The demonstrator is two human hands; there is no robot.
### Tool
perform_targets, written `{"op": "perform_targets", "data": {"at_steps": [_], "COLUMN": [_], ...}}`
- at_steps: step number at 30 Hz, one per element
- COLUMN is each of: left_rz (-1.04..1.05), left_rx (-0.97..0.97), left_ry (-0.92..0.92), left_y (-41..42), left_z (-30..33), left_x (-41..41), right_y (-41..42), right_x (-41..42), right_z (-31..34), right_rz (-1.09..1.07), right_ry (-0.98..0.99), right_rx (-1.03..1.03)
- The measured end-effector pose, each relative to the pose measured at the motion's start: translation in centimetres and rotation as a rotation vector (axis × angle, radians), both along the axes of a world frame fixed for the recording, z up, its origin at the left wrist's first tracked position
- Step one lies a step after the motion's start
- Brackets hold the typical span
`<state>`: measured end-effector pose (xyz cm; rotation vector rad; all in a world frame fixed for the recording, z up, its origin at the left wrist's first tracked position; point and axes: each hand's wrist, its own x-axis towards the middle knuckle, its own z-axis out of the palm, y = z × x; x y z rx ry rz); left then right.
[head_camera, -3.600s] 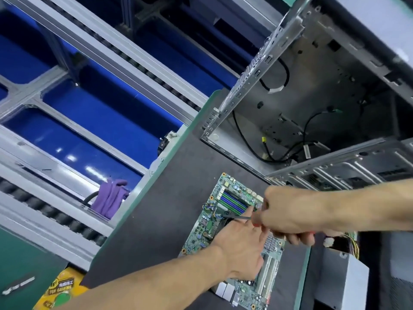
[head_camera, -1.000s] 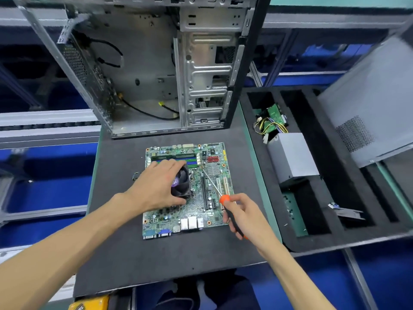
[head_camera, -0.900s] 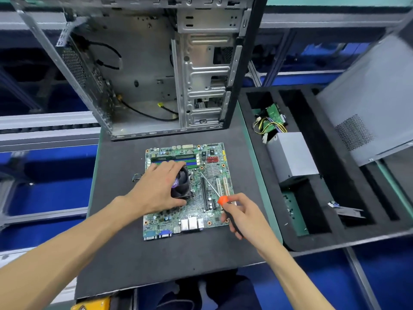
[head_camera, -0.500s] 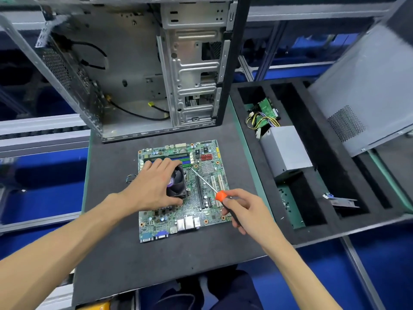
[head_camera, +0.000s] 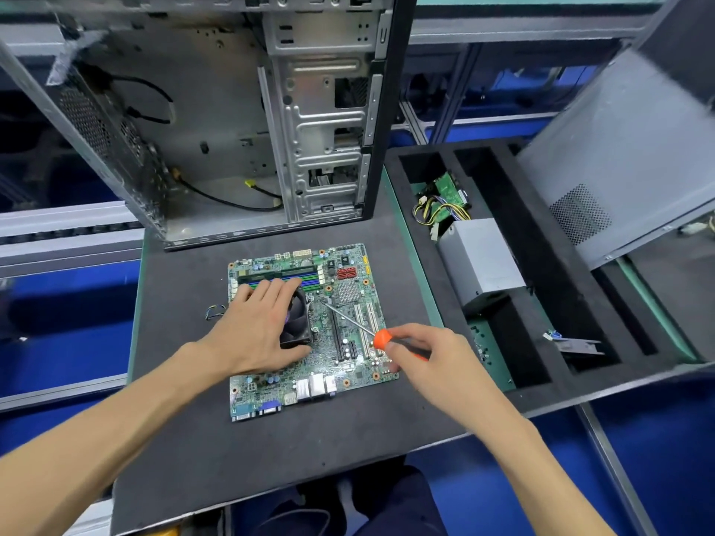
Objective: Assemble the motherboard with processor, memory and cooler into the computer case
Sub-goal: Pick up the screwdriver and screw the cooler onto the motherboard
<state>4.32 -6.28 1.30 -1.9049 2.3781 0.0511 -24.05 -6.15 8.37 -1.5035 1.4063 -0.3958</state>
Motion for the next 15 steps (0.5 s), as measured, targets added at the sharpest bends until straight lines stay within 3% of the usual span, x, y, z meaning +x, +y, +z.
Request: {"op": "perform_targets", "data": {"at_steps": [4, 15], "left_rz": [0.020, 0.051], "left_rx": [-0.085, -0.068], "left_ry": [-0.023, -0.044], "left_y": [0.2, 0.3], "left_z": [-0.2, -0.2], "left_x": [-0.6, -0.7], "right_y": [-0.4, -1.6], "right_x": [-0.3, 2.2], "right_z": [1.8, 5.1], "right_rz": [0.125, 0.318], "right_ry": [0.193, 0.538], "right_rx": [-0.079, -0.232]}}
